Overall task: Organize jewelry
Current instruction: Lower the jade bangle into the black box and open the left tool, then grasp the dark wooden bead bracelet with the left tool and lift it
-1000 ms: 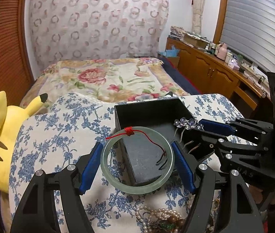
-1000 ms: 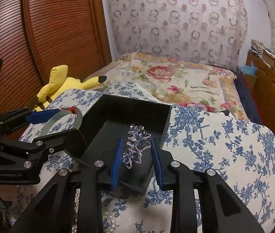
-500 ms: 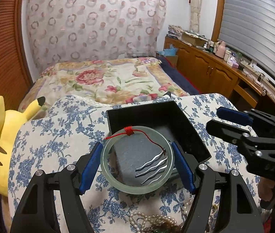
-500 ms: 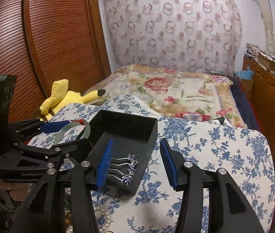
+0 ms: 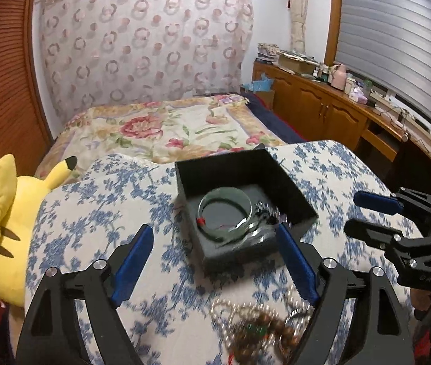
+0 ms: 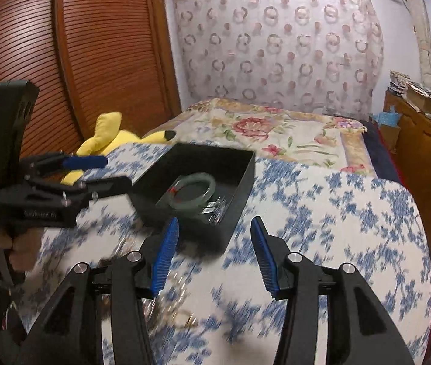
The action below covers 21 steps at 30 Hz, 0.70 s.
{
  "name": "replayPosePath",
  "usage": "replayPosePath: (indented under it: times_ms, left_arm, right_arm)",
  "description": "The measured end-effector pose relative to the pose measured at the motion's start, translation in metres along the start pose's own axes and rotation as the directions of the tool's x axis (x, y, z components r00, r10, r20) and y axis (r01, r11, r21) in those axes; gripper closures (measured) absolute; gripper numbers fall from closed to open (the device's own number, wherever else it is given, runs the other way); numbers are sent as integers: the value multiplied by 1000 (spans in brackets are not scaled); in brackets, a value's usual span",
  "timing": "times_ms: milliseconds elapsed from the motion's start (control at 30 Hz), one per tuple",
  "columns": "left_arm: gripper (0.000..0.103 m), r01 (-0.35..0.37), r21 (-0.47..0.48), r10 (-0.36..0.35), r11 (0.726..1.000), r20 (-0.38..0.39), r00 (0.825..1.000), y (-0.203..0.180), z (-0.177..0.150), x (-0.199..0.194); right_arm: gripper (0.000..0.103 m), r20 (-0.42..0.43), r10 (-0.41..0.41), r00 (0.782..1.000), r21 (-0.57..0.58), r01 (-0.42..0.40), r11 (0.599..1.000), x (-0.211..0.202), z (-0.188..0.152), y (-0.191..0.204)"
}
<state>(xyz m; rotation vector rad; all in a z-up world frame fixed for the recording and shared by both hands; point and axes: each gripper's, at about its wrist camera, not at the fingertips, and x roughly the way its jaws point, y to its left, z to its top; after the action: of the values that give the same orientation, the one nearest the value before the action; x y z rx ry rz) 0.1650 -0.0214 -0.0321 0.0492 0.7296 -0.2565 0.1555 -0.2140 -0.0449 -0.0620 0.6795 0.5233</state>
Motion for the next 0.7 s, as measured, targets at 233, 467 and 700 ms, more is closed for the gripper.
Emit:
replayPosePath:
  times_ms: [233, 467, 700]
  left_arm:
    - [15, -3, 10, 3, 1000, -1, 1000, 7, -30, -19]
    - [12, 3, -25, -4, 1000, -35, 999, 18, -67, -25]
    - [11, -4, -47, 0, 999, -89, 996, 26, -96, -21]
  right_arm:
    - [51, -50, 47, 998, -70, -50, 996, -6, -35, 34]
    - [38, -102, 76, 992, -143, -90, 986, -3, -57, 63]
    - [34, -139, 57, 989, -206, -85, 975, -1, -69, 77]
